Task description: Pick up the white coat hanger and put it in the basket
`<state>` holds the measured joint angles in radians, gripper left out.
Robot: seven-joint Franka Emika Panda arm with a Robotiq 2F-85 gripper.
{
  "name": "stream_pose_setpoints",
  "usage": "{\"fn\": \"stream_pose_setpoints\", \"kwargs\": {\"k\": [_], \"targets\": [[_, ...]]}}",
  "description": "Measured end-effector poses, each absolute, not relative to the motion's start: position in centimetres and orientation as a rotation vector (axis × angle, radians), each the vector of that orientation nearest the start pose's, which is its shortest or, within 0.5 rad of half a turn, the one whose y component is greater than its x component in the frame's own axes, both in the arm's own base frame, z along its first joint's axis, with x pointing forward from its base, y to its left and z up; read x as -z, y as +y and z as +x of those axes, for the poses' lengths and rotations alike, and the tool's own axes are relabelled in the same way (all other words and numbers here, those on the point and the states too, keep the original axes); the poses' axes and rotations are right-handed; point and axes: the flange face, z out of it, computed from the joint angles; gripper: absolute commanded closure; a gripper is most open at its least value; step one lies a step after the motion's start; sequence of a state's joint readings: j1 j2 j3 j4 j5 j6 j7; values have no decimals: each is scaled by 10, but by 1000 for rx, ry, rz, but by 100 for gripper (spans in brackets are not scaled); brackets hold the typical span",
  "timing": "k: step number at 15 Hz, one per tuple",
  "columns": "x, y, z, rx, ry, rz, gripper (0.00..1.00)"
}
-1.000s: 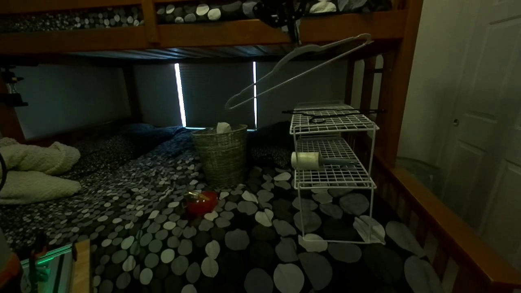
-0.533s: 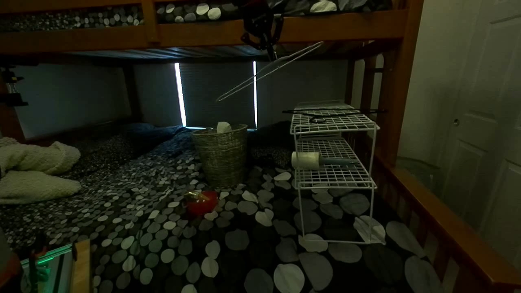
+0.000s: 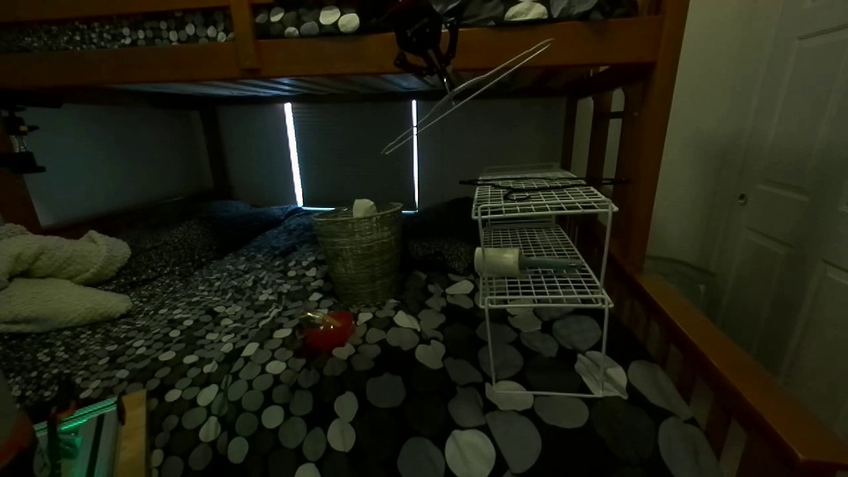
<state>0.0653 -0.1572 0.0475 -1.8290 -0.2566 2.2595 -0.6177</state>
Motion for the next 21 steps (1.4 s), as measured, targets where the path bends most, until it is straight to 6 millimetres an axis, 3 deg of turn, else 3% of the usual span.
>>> {"fn": "stream_pose_setpoints", "kwargs": {"k": [2,4,8,15,21], "targets": [[-658,62,540,957,-1206,-3176,99],[-652,73,528,1020,-1143,-3173,99],[-625,127,519,1013,-1356,-3049,97],[-616,136,524,1021,-1336,-3036,99],[-558,162,547,880,-1249,-3044,99]]}}
